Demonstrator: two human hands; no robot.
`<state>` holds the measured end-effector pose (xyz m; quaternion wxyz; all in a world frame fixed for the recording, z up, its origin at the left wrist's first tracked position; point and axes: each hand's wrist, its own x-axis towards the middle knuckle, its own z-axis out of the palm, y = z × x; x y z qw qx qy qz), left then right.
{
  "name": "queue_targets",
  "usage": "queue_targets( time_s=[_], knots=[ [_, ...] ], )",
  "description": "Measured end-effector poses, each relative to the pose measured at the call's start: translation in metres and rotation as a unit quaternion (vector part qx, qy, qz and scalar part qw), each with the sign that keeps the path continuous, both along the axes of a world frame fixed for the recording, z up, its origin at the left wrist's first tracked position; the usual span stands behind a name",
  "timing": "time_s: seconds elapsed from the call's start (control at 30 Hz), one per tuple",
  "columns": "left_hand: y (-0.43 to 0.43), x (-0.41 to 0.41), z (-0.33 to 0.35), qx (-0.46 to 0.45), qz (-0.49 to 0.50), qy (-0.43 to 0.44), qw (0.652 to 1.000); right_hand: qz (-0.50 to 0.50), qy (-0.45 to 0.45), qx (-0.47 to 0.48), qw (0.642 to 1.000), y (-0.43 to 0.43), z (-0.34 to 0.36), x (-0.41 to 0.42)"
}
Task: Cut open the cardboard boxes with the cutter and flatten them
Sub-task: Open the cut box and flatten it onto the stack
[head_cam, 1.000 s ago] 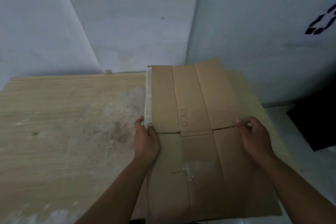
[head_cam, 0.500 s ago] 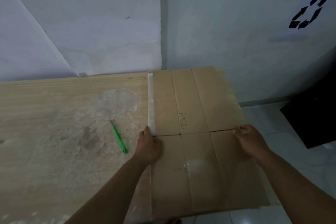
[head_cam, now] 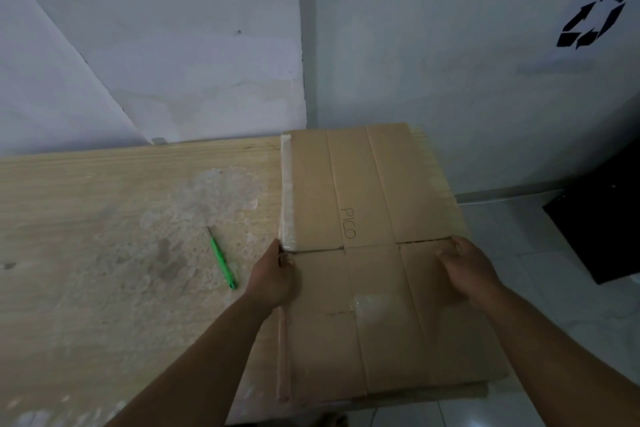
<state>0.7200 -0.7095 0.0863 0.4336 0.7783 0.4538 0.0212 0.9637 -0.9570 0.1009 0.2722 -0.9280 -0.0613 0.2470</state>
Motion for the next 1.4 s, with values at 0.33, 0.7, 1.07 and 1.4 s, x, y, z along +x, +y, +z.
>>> queue_targets(
  time_s=[0.33,0.7,1.07,1.4],
  knots=[
    [0.021,-0.011,0.002,-0.117,-0.050,0.002,0.992,0.004,-0.042,-0.126,0.991,0.019,0.009,-0.018],
    [0.084,-0.054,0.033,0.087,-0.164,0.041,0.982,0.209,-0.200,-0.092,0.953,0.137,0.036,-0.119],
    [0.280,-0.252,0.039,0.139,-0.171,0.041,0.974,0.279,-0.184,-0.073,0.940,0.355,0.041,-0.309],
    [0.399,-0.411,0.032,0.117,-0.079,0.016,0.990,0.353,-0.137,-0.048,0.924,0.506,0.039,-0.470]
  ],
)
